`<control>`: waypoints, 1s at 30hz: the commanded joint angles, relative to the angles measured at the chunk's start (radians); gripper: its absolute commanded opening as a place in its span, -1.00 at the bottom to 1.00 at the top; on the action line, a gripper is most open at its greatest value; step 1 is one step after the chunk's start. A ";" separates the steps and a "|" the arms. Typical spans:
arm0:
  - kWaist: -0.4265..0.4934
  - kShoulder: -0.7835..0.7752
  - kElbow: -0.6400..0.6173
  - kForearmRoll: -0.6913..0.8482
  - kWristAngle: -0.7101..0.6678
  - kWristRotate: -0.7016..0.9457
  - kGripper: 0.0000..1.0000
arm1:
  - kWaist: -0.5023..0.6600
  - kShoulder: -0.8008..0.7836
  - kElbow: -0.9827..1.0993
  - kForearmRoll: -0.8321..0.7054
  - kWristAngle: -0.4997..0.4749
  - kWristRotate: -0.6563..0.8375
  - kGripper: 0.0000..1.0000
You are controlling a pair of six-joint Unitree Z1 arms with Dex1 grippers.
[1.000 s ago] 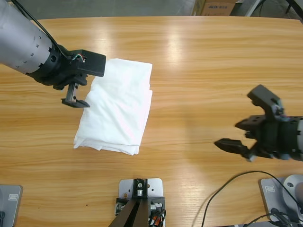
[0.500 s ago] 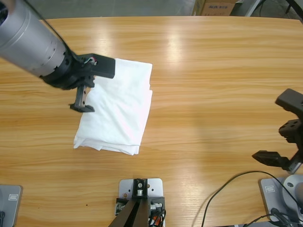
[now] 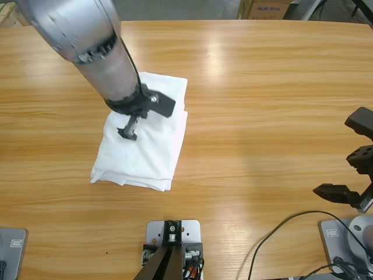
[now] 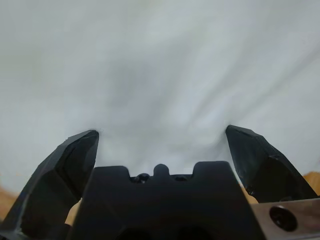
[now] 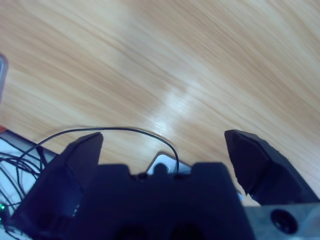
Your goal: Fold clothes
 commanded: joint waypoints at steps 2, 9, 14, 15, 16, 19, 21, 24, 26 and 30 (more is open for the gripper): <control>-0.025 0.111 0.183 -0.098 -0.005 -0.027 0.97 | -0.060 -0.014 0.011 -0.009 -0.007 -0.012 1.00; 0.016 0.171 0.130 -0.105 -0.015 -0.119 0.98 | -0.060 -0.032 0.013 -0.010 -0.011 -0.012 1.00; 0.172 0.172 0.086 -0.101 -0.066 -0.266 0.99 | -0.060 -0.031 0.016 -0.017 -0.011 -0.012 1.00; 0.201 0.173 0.076 -0.101 -0.067 -0.276 0.99 | -0.060 -0.031 0.018 -0.018 -0.011 -0.012 1.00; 0.224 0.175 0.065 -0.101 -0.067 -0.282 0.99 | -0.060 -0.031 0.017 -0.018 -0.010 -0.012 1.00; 0.291 0.201 0.021 -0.099 -0.065 -0.344 0.98 | -0.060 -0.034 0.018 -0.019 -0.009 -0.012 1.00; 0.340 0.219 -0.012 -0.098 -0.065 -0.460 0.98 | -0.060 -0.033 0.019 -0.022 -0.007 -0.011 1.00; 0.397 0.249 -0.071 -0.098 -0.067 -0.645 0.99 | -0.060 -0.032 0.019 -0.022 -0.007 -0.011 1.00; 0.434 0.267 -0.117 -0.097 -0.067 -0.755 0.99 | -0.060 -0.032 0.021 -0.025 -0.007 -0.010 1.00; 0.549 0.292 -0.187 -0.088 -0.097 -0.944 0.99 | -0.060 -0.032 0.022 -0.028 -0.007 -0.007 1.00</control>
